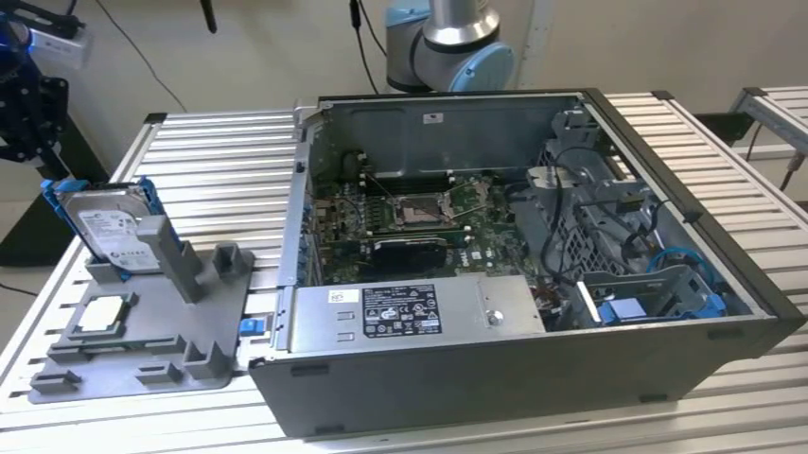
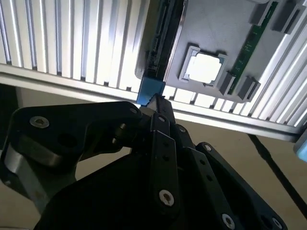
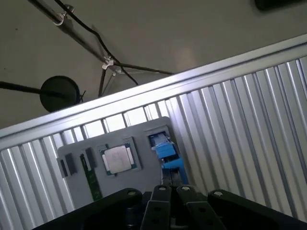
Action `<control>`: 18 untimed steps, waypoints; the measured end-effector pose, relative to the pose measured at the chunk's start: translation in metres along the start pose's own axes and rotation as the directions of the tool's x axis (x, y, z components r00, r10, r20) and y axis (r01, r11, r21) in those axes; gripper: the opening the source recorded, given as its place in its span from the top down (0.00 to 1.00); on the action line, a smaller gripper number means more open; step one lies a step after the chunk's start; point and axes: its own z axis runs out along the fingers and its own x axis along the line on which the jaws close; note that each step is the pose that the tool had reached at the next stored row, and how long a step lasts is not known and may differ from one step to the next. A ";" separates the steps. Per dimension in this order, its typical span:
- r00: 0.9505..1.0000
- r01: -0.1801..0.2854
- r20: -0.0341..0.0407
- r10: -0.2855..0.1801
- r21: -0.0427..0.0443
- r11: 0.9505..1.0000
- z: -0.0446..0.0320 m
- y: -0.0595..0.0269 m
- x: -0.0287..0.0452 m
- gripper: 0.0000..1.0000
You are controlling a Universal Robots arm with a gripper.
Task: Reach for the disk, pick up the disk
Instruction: 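Pick up the disk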
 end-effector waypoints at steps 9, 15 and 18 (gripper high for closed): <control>0.994 0.106 -0.002 -0.106 0.005 0.994 0.0010 -0.0017 -0.0005 1.00; 0.993 0.116 -0.002 -0.116 0.004 0.993 0.0012 -0.0049 -0.0015 1.00; 0.993 0.116 -0.002 -0.116 0.004 0.993 0.0012 -0.0049 -0.0015 0.00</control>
